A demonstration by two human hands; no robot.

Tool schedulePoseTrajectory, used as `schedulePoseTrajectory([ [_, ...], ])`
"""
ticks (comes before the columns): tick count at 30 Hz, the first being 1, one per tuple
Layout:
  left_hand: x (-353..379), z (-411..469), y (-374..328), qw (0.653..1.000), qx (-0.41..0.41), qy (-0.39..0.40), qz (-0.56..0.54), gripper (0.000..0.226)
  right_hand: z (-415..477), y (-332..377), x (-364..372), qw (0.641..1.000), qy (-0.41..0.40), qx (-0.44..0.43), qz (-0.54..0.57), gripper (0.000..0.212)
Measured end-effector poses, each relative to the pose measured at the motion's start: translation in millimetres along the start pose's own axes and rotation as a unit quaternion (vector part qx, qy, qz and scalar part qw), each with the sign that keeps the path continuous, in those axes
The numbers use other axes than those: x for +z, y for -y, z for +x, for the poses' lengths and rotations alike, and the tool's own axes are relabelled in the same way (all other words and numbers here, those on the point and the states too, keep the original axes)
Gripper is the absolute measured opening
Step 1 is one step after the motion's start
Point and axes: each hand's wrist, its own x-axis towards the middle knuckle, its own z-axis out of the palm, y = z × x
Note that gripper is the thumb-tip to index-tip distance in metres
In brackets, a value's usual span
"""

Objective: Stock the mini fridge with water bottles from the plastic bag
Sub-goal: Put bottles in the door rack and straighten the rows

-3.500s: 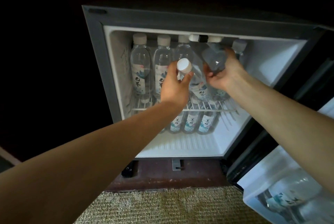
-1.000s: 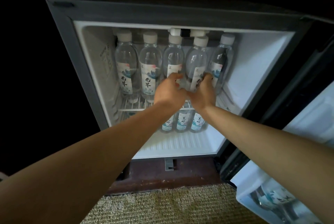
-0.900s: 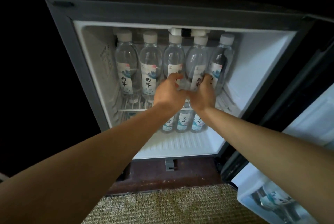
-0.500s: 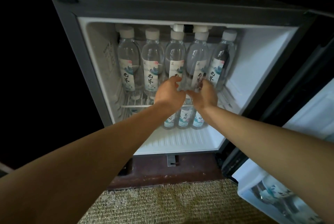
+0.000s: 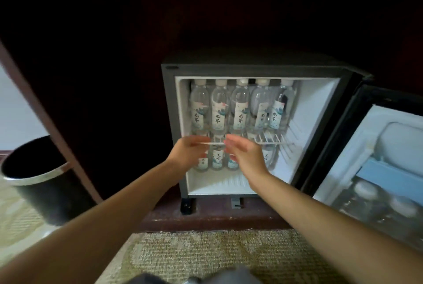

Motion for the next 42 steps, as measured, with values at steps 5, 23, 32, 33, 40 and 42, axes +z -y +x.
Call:
schedulePoseTrajectory([
  [5,-60,-71,22,0.994,-0.076,-0.053,-0.059,0.024,-65,31,38,0.99,0.098,0.044,0.094,0.027],
  [23,-237,-160,220,0.928,-0.263,-0.229,-0.132,0.028,-124,-7,216,0.93,0.333,0.157,-0.009,0.022],
  [32,-253,-130,333,0.86,-0.334,-0.358,-0.141,0.055,-130,-82,336,0.873,0.413,0.251,-0.065,0.027],
  [33,-251,-126,344,0.855,-0.338,-0.365,-0.147,0.06,-134,-92,349,0.864,0.424,0.263,-0.072,0.03],
  [40,-240,-90,409,0.84,-0.344,-0.409,-0.095,0.076,-145,-148,389,0.82,0.462,0.328,-0.084,0.035],
  [42,-238,-83,417,0.84,-0.332,-0.421,-0.083,0.071,-145,-164,388,0.828,0.433,0.344,-0.089,0.032],
])
